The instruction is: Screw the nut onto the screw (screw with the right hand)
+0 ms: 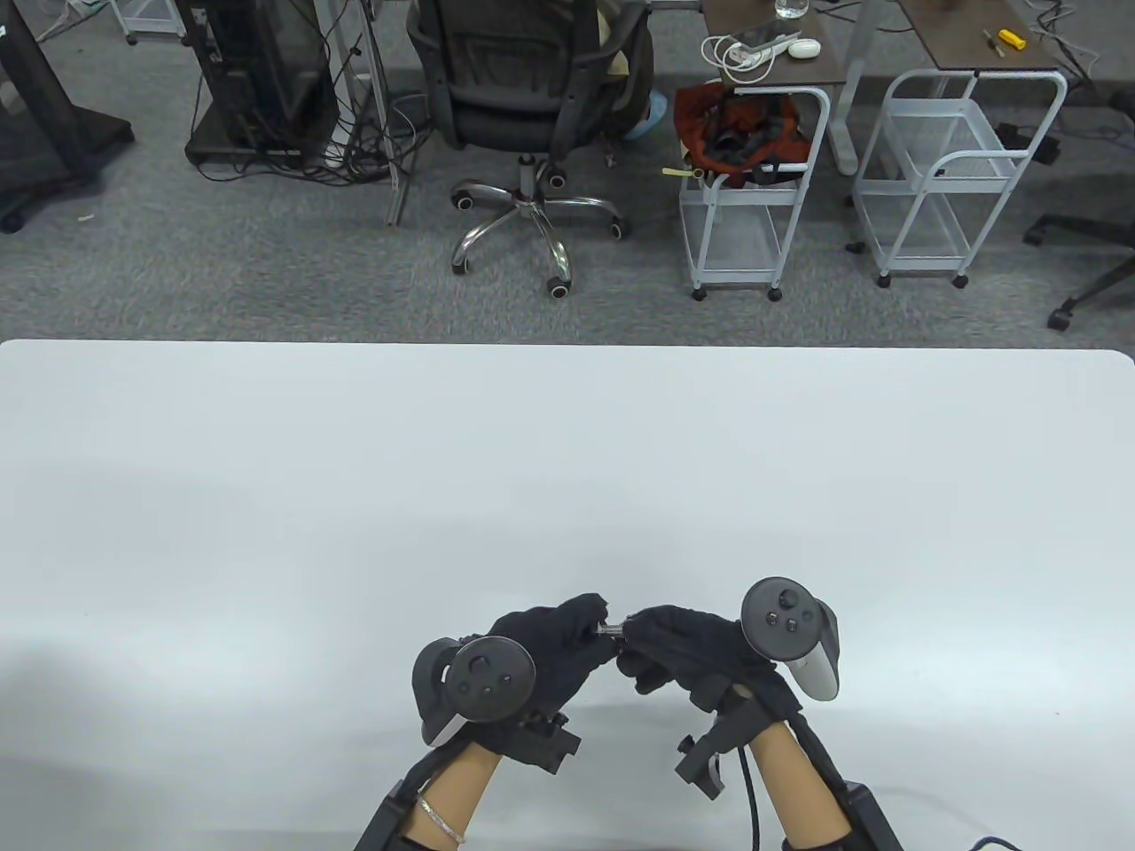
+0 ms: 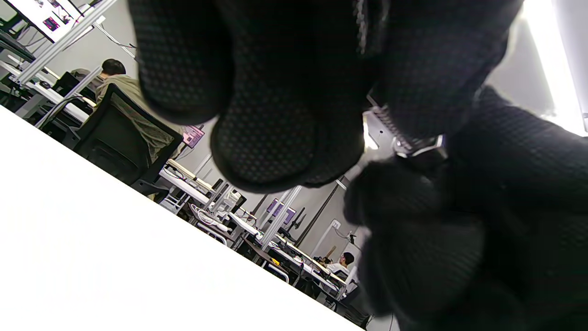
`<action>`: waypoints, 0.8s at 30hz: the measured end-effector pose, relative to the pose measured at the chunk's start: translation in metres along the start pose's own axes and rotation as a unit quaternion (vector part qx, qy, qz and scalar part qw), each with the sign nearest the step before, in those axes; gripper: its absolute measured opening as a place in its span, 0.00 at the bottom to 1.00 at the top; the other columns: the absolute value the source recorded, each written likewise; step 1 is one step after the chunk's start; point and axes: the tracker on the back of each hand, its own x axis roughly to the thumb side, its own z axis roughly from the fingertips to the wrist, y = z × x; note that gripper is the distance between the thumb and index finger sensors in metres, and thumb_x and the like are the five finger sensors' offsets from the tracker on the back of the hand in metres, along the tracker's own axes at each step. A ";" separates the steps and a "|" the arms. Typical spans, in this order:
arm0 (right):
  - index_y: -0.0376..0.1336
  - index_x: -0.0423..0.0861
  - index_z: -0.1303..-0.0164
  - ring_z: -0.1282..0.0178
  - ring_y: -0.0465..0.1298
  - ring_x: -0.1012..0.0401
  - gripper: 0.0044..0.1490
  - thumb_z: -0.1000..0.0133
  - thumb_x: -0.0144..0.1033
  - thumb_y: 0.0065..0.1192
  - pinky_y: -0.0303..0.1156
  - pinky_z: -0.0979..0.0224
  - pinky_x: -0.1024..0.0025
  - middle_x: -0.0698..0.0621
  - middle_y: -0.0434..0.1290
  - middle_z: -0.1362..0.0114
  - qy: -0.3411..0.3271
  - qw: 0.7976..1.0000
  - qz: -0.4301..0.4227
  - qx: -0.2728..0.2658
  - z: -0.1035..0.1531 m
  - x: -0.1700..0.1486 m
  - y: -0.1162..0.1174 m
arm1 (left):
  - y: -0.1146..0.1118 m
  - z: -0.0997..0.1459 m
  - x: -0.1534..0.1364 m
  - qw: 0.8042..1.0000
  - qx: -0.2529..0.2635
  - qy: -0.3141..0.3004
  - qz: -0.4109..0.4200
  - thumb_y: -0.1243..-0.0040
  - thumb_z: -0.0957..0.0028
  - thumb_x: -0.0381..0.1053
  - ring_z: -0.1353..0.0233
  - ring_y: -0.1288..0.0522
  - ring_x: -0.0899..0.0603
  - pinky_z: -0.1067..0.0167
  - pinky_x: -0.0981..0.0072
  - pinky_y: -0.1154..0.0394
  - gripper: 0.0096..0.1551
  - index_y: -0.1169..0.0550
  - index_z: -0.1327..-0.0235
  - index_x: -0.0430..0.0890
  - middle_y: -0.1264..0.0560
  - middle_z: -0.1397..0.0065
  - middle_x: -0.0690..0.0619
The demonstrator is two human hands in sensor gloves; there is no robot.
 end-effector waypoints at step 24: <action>0.71 0.29 0.44 0.58 0.85 0.50 0.33 0.36 0.46 0.53 0.75 0.51 0.51 0.34 0.81 0.48 0.004 1.000 0.001 -0.002 0.003 -0.001 -0.001 | 0.000 0.002 0.009 0.999 -0.005 -0.020 -0.030 0.31 0.56 0.59 0.59 0.09 0.55 0.53 0.64 0.15 0.26 0.14 0.52 0.44 0.07 0.57 0.56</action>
